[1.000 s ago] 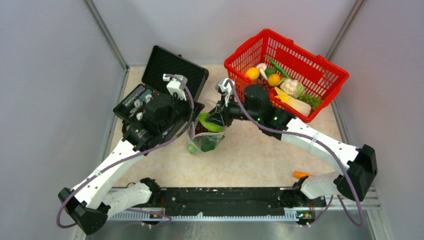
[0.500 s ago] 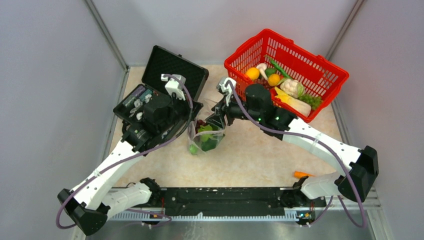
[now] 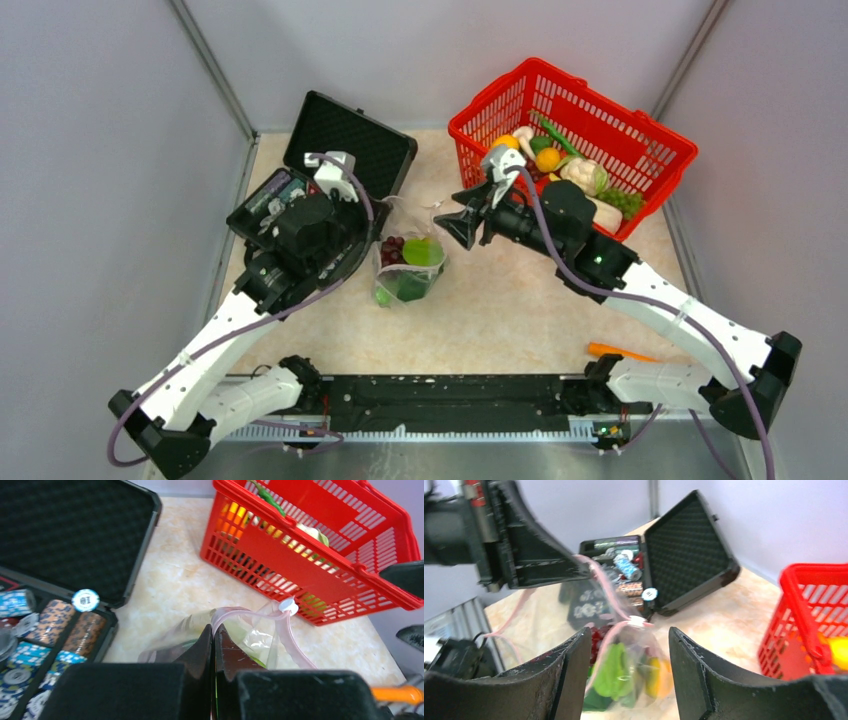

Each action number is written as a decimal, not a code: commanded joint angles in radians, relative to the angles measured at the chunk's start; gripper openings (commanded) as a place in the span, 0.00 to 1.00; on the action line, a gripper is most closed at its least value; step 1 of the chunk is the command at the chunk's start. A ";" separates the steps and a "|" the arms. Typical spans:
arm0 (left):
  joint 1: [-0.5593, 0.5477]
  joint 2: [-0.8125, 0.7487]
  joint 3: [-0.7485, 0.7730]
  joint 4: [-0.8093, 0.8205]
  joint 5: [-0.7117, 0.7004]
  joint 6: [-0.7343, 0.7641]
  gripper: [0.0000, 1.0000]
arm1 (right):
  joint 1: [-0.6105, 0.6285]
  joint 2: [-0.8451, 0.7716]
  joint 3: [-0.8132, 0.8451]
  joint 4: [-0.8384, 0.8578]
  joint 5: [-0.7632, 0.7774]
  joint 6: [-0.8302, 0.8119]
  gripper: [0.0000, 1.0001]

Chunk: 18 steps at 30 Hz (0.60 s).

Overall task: Place the food in the zip-top bag and seal the zipper
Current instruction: Place the fake vegetable in the zipper food storage bag.

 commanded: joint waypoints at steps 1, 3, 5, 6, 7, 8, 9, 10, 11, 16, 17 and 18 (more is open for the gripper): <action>0.001 -0.046 0.007 0.045 -0.145 0.043 0.00 | 0.010 0.009 0.017 -0.023 0.186 0.042 0.57; 0.001 -0.035 0.009 0.030 -0.139 0.047 0.00 | 0.010 0.036 0.038 -0.068 0.179 0.065 0.57; 0.001 -0.027 0.006 0.025 -0.112 0.030 0.00 | 0.009 0.055 0.039 -0.088 0.193 0.098 0.57; 0.001 -0.027 0.002 0.027 -0.108 0.017 0.00 | 0.009 0.059 0.033 -0.087 0.206 0.118 0.57; 0.001 -0.029 -0.004 0.031 -0.105 0.014 0.00 | 0.009 0.060 0.026 -0.083 0.224 0.142 0.57; 0.001 -0.030 -0.007 0.032 -0.106 0.011 0.00 | 0.009 0.057 0.016 -0.077 0.235 0.169 0.58; 0.000 -0.034 -0.007 0.032 -0.108 0.011 0.00 | 0.009 0.054 0.007 -0.065 0.223 0.188 0.59; 0.001 -0.037 -0.007 0.033 -0.108 0.013 0.00 | 0.010 0.050 0.001 -0.049 0.186 0.195 0.60; 0.001 -0.040 -0.007 0.035 -0.107 0.014 0.00 | 0.010 0.048 -0.004 -0.036 0.140 0.204 0.60; 0.001 -0.039 -0.003 0.040 -0.101 0.017 0.00 | 0.010 0.063 0.003 0.023 -0.030 0.296 0.64; 0.001 -0.038 -0.003 0.040 -0.100 0.016 0.00 | 0.010 0.069 0.005 0.025 -0.053 0.315 0.65; 0.001 -0.038 -0.002 0.039 -0.098 0.014 0.00 | 0.011 0.076 0.009 0.024 -0.070 0.334 0.65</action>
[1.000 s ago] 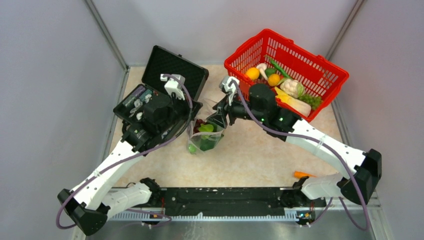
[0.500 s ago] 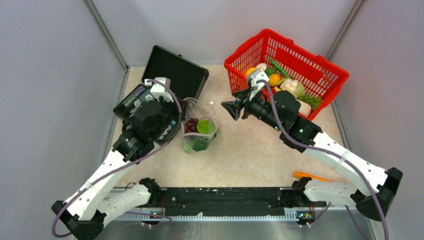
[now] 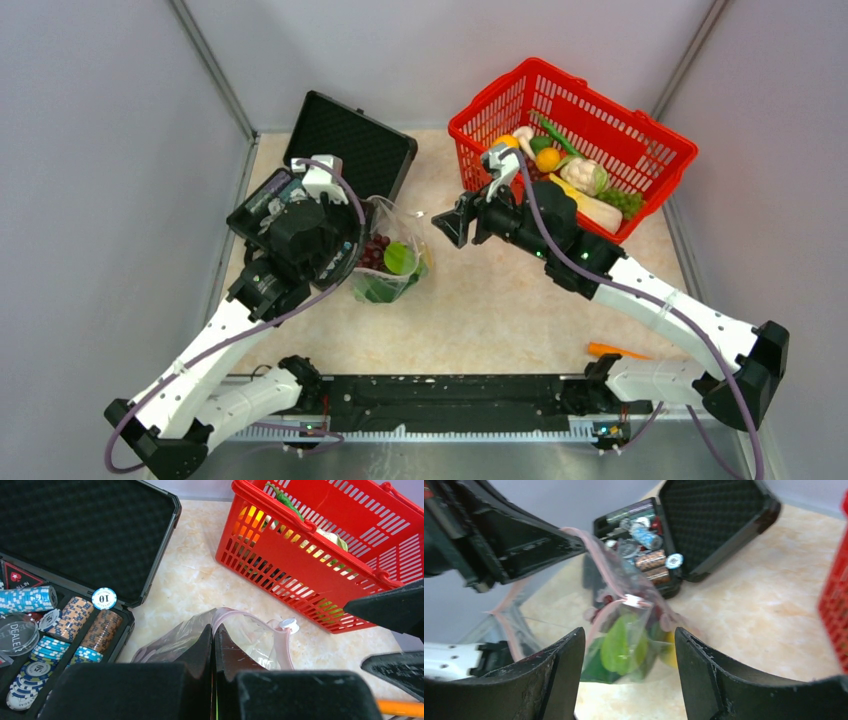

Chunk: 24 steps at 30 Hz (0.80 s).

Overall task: Place the food in the zip-top bag and seal the zipper
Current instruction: Place the fake vegetable in the zipper food storage bag, then adjust the zipper food storage bag at the center of the board.

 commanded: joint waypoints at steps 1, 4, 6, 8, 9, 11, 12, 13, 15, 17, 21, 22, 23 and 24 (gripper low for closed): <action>0.001 -0.015 0.007 0.061 -0.003 -0.011 0.00 | 0.012 0.017 0.017 0.075 -0.134 0.121 0.65; 0.001 -0.018 0.006 0.060 -0.003 -0.013 0.00 | 0.030 0.052 0.057 0.034 -0.099 0.141 0.65; 0.001 -0.021 0.004 0.061 -0.007 -0.014 0.00 | 0.043 0.085 0.092 -0.034 -0.056 0.141 0.65; 0.001 -0.020 0.004 0.062 -0.007 -0.015 0.00 | 0.057 0.104 0.111 -0.055 -0.031 0.136 0.65; 0.001 -0.018 0.005 0.063 -0.006 -0.015 0.00 | 0.065 0.112 0.116 -0.056 -0.023 0.136 0.65; 0.001 -0.014 0.006 0.065 -0.005 -0.014 0.00 | 0.081 0.129 0.124 -0.055 -0.021 0.130 0.65; 0.001 -0.013 0.007 0.067 -0.006 -0.013 0.00 | 0.091 0.139 0.131 -0.056 -0.019 0.126 0.65; 0.001 -0.011 0.009 0.067 -0.006 -0.014 0.00 | 0.104 0.152 0.142 -0.060 -0.013 0.125 0.64; 0.001 -0.006 0.012 0.070 -0.002 -0.013 0.00 | 0.115 0.181 0.161 -0.079 0.008 0.123 0.61; 0.001 -0.003 0.013 0.072 0.001 -0.013 0.00 | 0.123 0.193 0.170 -0.089 0.033 0.123 0.54; 0.001 -0.004 0.012 0.070 0.005 -0.017 0.00 | 0.128 0.198 0.170 -0.083 0.048 0.117 0.38; 0.001 -0.006 0.011 0.069 0.005 -0.018 0.00 | 0.128 0.197 0.168 -0.079 0.048 0.114 0.34; 0.000 -0.007 0.009 0.070 0.005 -0.019 0.00 | 0.128 0.197 0.167 -0.078 0.048 0.113 0.31; 0.001 -0.007 0.009 0.070 0.003 -0.019 0.00 | 0.128 0.196 0.168 -0.076 0.048 0.112 0.29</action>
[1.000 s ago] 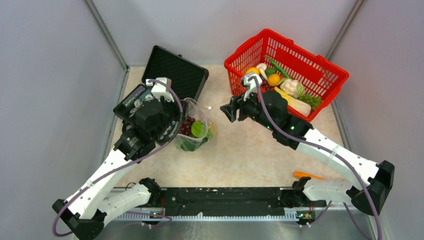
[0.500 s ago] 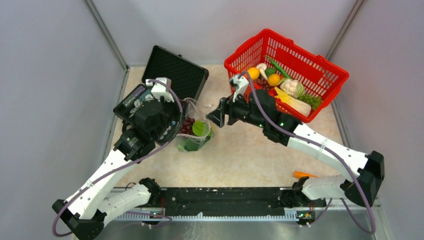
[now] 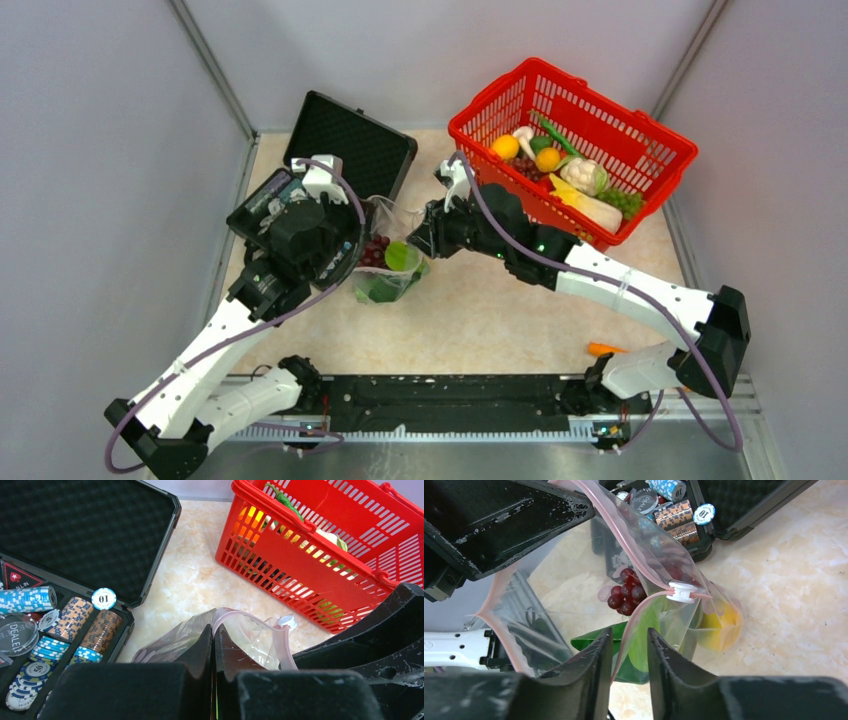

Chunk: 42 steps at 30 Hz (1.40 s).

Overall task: Place the food in the zip-top bag and seal the zipper
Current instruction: Adjust the zipper food storage bag at the center of the board.

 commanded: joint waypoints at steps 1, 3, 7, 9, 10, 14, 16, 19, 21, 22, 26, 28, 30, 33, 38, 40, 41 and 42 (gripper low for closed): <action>0.000 -0.009 0.010 0.068 0.002 -0.018 0.00 | 0.012 -0.002 0.052 0.026 0.023 -0.007 0.26; 0.001 -0.009 0.011 0.069 0.004 -0.018 0.00 | 0.013 -0.001 0.047 0.036 0.008 -0.008 0.25; 0.001 -0.009 0.011 0.070 0.006 -0.020 0.00 | 0.013 -0.007 0.036 0.064 -0.015 -0.005 0.08; 0.001 -0.008 0.011 0.070 0.010 -0.020 0.00 | 0.013 -0.019 0.025 0.088 -0.021 -0.007 0.02; 0.001 -0.009 0.011 0.070 0.011 -0.020 0.00 | 0.014 -0.027 0.019 0.098 -0.021 -0.007 0.01; 0.001 -0.012 0.009 0.070 0.020 -0.019 0.00 | 0.013 -0.068 -0.027 0.157 -0.006 -0.007 0.00; 0.000 -0.019 0.007 0.080 0.037 -0.024 0.00 | 0.014 -0.090 -0.051 0.162 0.046 -0.009 0.00; 0.001 -0.030 0.008 0.103 0.078 -0.024 0.00 | 0.010 -0.099 -0.039 0.088 0.150 -0.055 0.00; 0.000 -0.026 0.013 0.106 0.105 -0.018 0.00 | 0.005 -0.099 -0.024 0.043 0.206 -0.073 0.00; 0.001 -0.021 0.016 0.103 0.119 -0.015 0.00 | 0.004 -0.101 -0.022 0.038 0.210 -0.079 0.00; 0.001 -0.005 0.022 0.111 0.174 -0.015 0.00 | -0.003 -0.106 -0.027 0.033 0.234 -0.085 0.00; 0.001 -0.002 0.022 0.113 0.194 -0.014 0.00 | -0.006 -0.108 -0.033 0.035 0.247 -0.081 0.00; 0.001 0.000 0.025 0.114 0.219 -0.006 0.00 | -0.008 -0.109 -0.035 0.031 0.270 -0.076 0.00; 0.001 0.004 0.028 0.108 0.235 -0.001 0.00 | -0.014 -0.110 -0.032 0.020 0.279 -0.065 0.00; 0.001 -0.019 0.011 0.097 0.117 -0.026 0.00 | -0.014 -0.095 -0.032 0.114 0.003 -0.092 0.00; 0.001 -0.033 0.008 0.080 0.044 -0.036 0.00 | -0.012 -0.096 -0.052 0.197 -0.104 -0.095 0.00; 0.000 -0.038 0.009 0.068 0.009 -0.040 0.00 | -0.008 -0.097 -0.060 0.221 -0.146 -0.103 0.00; 0.001 -0.044 0.008 0.062 -0.017 -0.040 0.00 | -0.002 -0.097 -0.063 0.236 -0.191 -0.112 0.00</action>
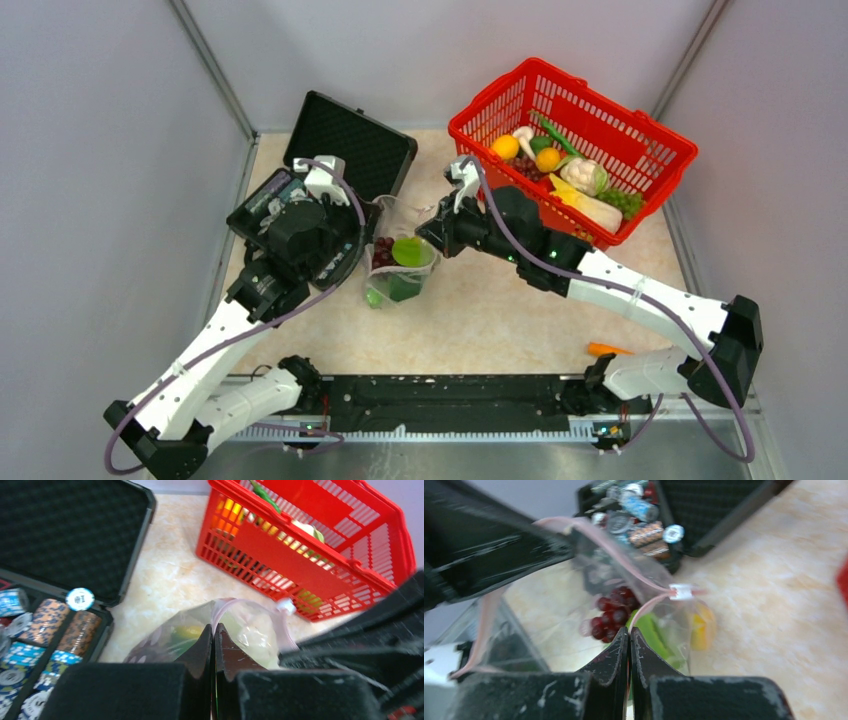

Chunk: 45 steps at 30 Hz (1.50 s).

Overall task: Place the food in the zip-top bag and seal the zipper
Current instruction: Adjust the zipper food storage bag at the center of the board.

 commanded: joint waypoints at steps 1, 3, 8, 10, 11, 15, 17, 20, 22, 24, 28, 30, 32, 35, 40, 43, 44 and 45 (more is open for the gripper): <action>0.001 -0.051 0.006 0.051 -0.151 -0.021 0.00 | 0.016 -0.026 -0.004 0.176 -0.263 -0.045 0.00; 0.001 -0.062 -0.002 0.051 -0.170 -0.020 0.00 | 0.024 -0.022 -0.003 0.179 -0.279 -0.055 0.00; 0.000 -0.048 0.002 0.043 -0.153 -0.026 0.00 | 0.029 -0.016 -0.005 0.180 -0.236 -0.049 0.00; 0.001 -0.050 -0.001 0.046 -0.156 -0.031 0.00 | 0.029 -0.025 -0.018 0.206 -0.243 -0.050 0.00; 0.001 -0.052 -0.002 0.047 -0.163 -0.031 0.00 | 0.029 -0.031 -0.023 0.219 -0.275 -0.050 0.00; 0.000 -0.075 -0.005 0.061 -0.184 -0.021 0.00 | 0.030 -0.049 -0.033 0.266 -0.367 -0.041 0.00; 0.001 -0.091 -0.015 0.084 -0.171 -0.013 0.00 | 0.028 -0.046 -0.031 0.221 -0.251 -0.036 0.00; 0.001 -0.098 -0.025 0.124 -0.092 0.017 0.00 | -0.001 -0.009 -0.009 0.119 -0.099 -0.024 0.00; 0.001 -0.094 -0.030 0.147 -0.032 0.029 0.00 | -0.044 0.011 -0.004 0.059 -0.073 0.009 0.00; 0.000 -0.089 -0.036 0.170 0.043 0.040 0.00 | -0.099 0.010 -0.036 0.057 -0.064 0.063 0.00; -0.001 -0.041 -0.012 0.153 0.152 0.063 0.00 | -0.191 -0.015 -0.114 0.094 -0.122 0.150 0.00; -0.002 -0.004 0.009 0.124 0.195 0.068 0.00 | -0.202 -0.024 -0.129 0.092 -0.125 0.154 0.00; -0.002 0.026 0.019 0.101 0.187 0.054 0.00 | -0.202 -0.037 -0.133 0.088 -0.139 0.141 0.08; -0.002 0.040 0.009 0.105 0.154 0.044 0.00 | -0.201 -0.079 -0.123 0.078 -0.193 0.104 0.37; 0.000 0.043 -0.002 0.112 0.115 0.044 0.00 | -0.203 -0.182 -0.056 -0.011 -0.096 0.003 0.57; 0.000 0.041 -0.009 0.124 0.118 0.043 0.00 | -0.203 -0.224 -0.002 -0.073 0.034 -0.089 0.59; 0.000 0.039 -0.012 0.129 0.118 0.042 0.00 | -0.203 -0.234 0.010 -0.086 0.093 -0.115 0.59; -0.001 0.040 -0.015 0.131 0.119 0.041 0.00 | -0.205 -0.236 0.028 -0.104 0.169 -0.131 0.59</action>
